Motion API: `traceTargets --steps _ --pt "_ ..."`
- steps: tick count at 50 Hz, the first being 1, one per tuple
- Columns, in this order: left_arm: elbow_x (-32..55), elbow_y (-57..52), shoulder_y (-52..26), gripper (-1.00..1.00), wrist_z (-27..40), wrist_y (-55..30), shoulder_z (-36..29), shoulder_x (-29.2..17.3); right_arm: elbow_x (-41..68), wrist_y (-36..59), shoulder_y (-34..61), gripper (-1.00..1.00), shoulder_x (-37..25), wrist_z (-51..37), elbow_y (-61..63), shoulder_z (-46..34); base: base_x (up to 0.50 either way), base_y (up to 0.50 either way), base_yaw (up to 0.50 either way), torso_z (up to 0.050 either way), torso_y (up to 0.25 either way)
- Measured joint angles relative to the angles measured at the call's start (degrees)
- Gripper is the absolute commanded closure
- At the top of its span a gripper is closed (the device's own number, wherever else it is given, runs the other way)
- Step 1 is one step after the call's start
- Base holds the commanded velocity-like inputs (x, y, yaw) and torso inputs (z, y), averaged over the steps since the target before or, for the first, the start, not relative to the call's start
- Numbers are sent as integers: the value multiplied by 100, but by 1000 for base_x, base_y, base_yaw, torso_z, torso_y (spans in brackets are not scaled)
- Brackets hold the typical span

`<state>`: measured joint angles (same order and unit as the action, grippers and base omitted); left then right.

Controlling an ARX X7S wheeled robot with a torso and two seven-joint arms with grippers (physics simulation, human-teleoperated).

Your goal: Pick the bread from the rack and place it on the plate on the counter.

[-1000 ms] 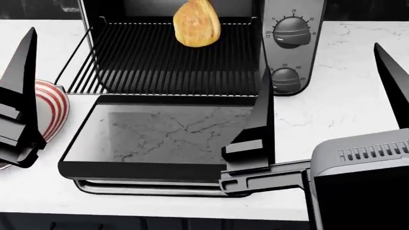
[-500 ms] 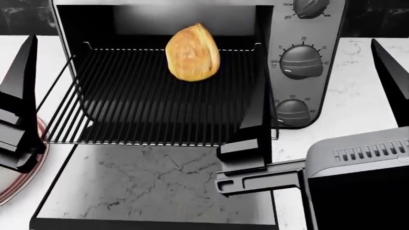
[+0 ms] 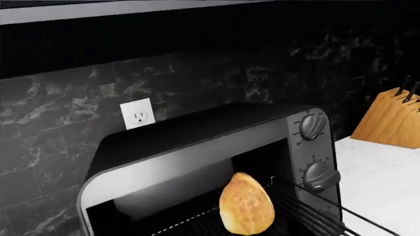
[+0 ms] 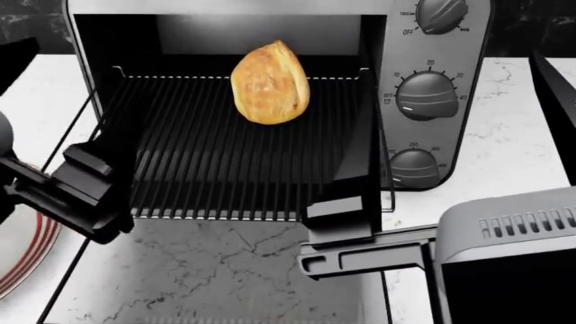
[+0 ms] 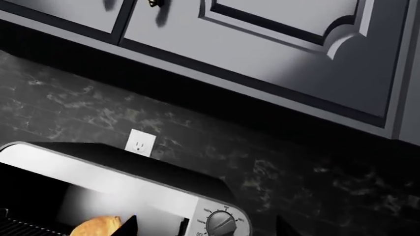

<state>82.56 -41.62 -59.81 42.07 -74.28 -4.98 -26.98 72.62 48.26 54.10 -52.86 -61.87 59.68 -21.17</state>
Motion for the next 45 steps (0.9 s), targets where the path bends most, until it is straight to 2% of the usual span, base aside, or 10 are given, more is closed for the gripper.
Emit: traceTargets --steps 18,35,45 --pt "-668 1632 -227 -100 -1599 288 -621 349 120 -767 739 -100 -458 -352 20 -1134 0 0 0 0 0" --pt "-1309 2849 -664 -100 -2520 451 -1321 601 -16 -1515 1334 -100 -877 -541 21 -2199 0 0 0 0 0" --pt "-1694 3521 -898 -100 -3027 663 -1692 710 -138 -2047 1960 -100 -1128 -669 25 -3136 0 0 0 0 0"
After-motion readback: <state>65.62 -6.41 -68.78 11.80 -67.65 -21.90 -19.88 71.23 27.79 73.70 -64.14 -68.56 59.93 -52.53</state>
